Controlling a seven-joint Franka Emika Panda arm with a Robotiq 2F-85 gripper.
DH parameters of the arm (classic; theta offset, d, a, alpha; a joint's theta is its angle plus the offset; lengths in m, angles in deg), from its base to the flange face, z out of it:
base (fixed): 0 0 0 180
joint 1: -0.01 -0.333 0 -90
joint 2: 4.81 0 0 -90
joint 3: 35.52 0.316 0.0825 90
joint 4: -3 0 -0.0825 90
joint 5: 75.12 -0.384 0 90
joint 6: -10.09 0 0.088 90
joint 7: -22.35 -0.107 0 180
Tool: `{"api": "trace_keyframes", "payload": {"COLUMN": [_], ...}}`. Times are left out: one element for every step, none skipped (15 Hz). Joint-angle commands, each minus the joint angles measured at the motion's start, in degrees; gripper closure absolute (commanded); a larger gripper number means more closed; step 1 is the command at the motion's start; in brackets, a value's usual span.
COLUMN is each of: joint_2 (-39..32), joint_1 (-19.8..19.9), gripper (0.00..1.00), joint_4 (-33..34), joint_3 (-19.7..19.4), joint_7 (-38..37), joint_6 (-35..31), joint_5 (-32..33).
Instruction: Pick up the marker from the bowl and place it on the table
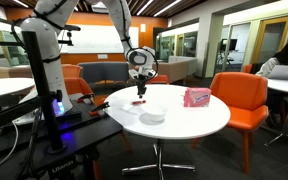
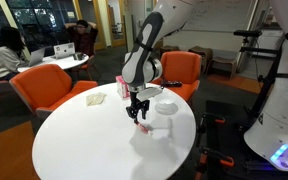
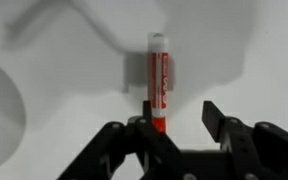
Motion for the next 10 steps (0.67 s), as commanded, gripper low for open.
{"api": "trace_keyframes", "payload": {"joint_2": [10.7,14.0,18.3,22.2,26.1,29.7,33.1,36.1,38.5,40.4], "joint_1": [-0.6,-1.1,-1.8,-1.8,-2.1,-1.7,-1.0,-0.4,0.2,0.7], "gripper": [0.10,0.04,0.00,0.00,0.00,0.00,0.00,0.00,0.00,0.00], "joint_4": [-7.7,-9.7,-12.2,-13.7,-15.6,-16.9,-17.9,-18.9,-19.7,-20.3], "joint_3": [-0.4,-1.2,-2.6,-3.4,-5.0,-5.8,-6.5,-7.0,-7.3,-7.4], "joint_7": [1.0,0.4,-0.9,-1.4,-2.9,-3.3,-3.2,-3.1,-3.2,-2.6], "joint_6": [-0.8,-1.4,-2.1,-0.8,-1.4,-0.4,0.5,1.2,1.7,1.9], "joint_5": [1.1,2.0,3.6,4.8,7.3,9.3,11.2,12.6,14.5,15.7]}}
